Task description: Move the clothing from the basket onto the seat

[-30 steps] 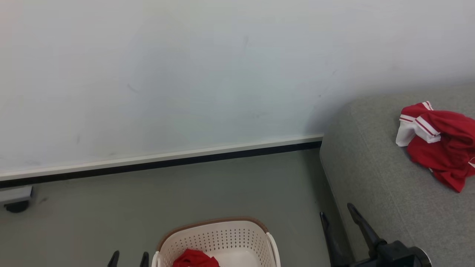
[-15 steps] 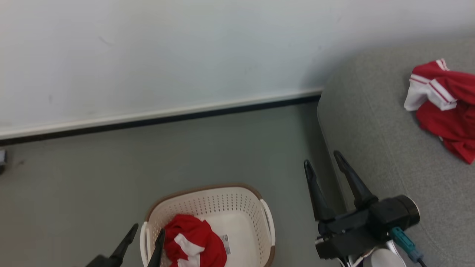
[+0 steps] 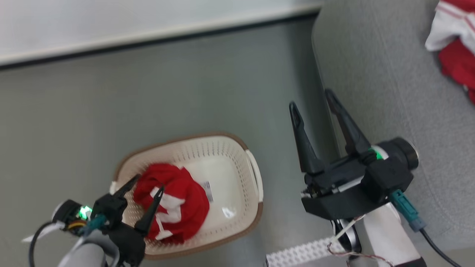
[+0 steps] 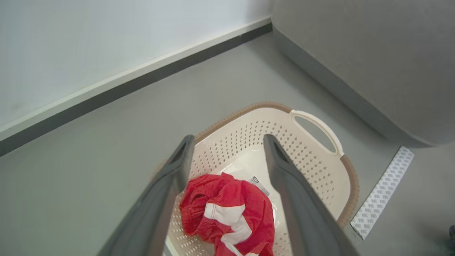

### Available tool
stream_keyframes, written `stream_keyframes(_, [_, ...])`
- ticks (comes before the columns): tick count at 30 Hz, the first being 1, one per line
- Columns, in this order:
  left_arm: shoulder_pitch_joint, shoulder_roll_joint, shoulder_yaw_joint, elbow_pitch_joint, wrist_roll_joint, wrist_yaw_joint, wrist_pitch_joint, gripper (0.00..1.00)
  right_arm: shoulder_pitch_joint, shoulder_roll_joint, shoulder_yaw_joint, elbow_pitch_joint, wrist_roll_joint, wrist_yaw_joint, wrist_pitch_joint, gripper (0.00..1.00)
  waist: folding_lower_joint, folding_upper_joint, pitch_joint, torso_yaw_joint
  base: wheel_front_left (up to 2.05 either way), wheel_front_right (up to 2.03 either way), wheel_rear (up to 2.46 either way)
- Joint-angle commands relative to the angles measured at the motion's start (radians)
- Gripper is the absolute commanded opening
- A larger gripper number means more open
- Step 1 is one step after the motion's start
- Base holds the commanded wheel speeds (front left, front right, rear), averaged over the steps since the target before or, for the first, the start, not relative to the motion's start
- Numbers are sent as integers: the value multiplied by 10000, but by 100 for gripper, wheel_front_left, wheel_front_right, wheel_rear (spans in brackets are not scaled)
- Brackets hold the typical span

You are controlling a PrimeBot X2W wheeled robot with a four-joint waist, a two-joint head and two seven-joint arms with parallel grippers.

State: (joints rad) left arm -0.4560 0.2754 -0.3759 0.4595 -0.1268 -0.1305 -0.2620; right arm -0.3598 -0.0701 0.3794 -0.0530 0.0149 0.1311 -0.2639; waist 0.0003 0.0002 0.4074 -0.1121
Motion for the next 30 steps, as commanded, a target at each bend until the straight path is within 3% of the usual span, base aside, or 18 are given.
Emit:
stream_keyframes(1, [-557, 284, -361, 506, -66, 1, -46, 100, -373, 86, 105, -158, -133, -6, 1, 100, -3, -2, 1807, -806, 0, 0, 0])
stream_keyframes(14, [-3242, 1379, -2683, 2955, 413, 1, -46, 100, -1565, 213, 484, -886, 200, -6, -1, 100, -3, -2, 3873, -1698, 0, 0, 0])
stream_keyframes(23, [-5019, 1585, -4337, 4768, 261, 1, 3, 100, -2074, 218, 607, -1422, 930, -6, -1, 100, -3, -2, 5184, -2280, 0, 0, 0])
stream_keyframes(30, [-5900, 1534, -4767, 5786, 539, 144, 105, 100, -1991, 216, 609, -1624, 1373, -6, 1, 100, -3, -2, 5679, -2576, 0, 0, 0])
